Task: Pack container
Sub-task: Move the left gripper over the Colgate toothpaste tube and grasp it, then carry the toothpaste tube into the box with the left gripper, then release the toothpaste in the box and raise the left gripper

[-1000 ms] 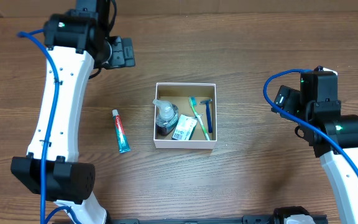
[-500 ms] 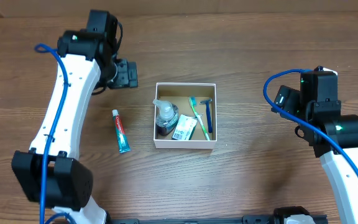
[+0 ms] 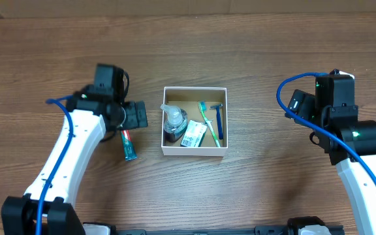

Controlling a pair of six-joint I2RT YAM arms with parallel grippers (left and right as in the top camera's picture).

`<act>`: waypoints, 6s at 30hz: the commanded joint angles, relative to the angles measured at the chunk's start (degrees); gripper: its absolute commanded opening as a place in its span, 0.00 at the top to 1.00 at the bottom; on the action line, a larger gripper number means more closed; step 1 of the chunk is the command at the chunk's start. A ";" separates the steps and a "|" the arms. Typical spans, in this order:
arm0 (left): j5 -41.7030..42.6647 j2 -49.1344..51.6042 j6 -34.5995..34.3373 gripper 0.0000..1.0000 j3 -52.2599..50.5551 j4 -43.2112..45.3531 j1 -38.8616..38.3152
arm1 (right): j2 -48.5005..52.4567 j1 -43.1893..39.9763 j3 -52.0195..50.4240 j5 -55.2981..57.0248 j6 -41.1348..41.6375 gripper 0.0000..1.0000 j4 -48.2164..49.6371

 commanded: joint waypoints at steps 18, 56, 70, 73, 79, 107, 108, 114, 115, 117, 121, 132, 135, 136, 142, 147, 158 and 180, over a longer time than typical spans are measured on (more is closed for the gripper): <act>-6.97 -0.07 -6.78 0.11 -22.01 24.83 1.60 | -0.02 -0.28 1.11 0.59 0.35 0.00 0.33; -4.48 5.68 -1.97 0.82 -15.43 27.45 1.40 | -0.04 -0.28 1.11 0.59 0.35 0.00 0.31; -7.48 2.34 -0.37 0.83 5.55 8.79 1.29 | -0.02 -0.28 1.11 0.59 0.35 0.00 0.33; -5.44 -0.04 -0.39 0.85 12.46 5.18 -0.11 | -0.02 -0.28 1.11 0.59 0.37 0.00 0.33; -5.25 -3.67 -4.52 0.84 23.45 1.81 -9.62 | -0.02 -0.28 1.11 0.59 0.35 0.00 0.33; -11.85 15.17 -19.02 0.77 28.59 7.85 -36.44 | -0.02 -0.28 1.11 0.59 0.35 0.00 0.33; -11.87 15.93 -19.28 0.77 28.59 7.85 -36.41 | -0.04 -0.28 1.11 0.59 0.35 0.00 0.33; -13.35 18.03 -20.52 0.77 28.59 6.56 -36.41 | -0.02 -0.28 1.11 0.59 0.35 0.00 0.33; -13.79 18.12 -20.52 0.77 28.59 6.40 -36.41 | -0.02 -0.28 1.11 0.59 0.35 0.00 0.33; -14.86 18.12 -20.50 0.75 28.59 5.90 -36.41 | -0.02 -0.28 1.11 0.59 0.37 0.00 0.31; -15.82 18.12 -20.50 0.74 28.59 5.40 -36.41 | -0.02 -0.28 1.11 0.59 0.35 0.00 0.33; -15.91 14.45 -17.14 0.37 32.44 3.67 -36.39 | -0.02 -0.28 1.11 0.59 0.35 0.00 0.31; -17.75 11.74 -15.26 0.37 36.22 1.95 -36.30 | -0.02 -0.28 1.11 0.59 0.35 0.00 0.31; -19.12 10.75 -15.28 0.34 37.55 0.98 -36.06 | -0.02 -0.28 1.11 0.59 0.37 0.00 0.33; -28.87 3.28 -15.28 0.24 41.90 -6.78 -30.05 | -0.02 -0.28 1.11 0.59 0.35 0.00 0.33; -29.35 -3.87 -15.26 0.02 41.94 -13.33 -17.00 | -0.02 -0.28 1.11 0.59 0.35 0.00 0.31; -29.14 -6.16 -15.32 0.00 41.92 -18.93 -6.27 | -0.02 -0.28 1.11 0.59 0.35 0.00 0.33; -29.14 -5.40 -15.30 0.00 41.88 -20.31 -6.27 | -0.02 -0.28 1.11 0.59 0.35 0.00 0.31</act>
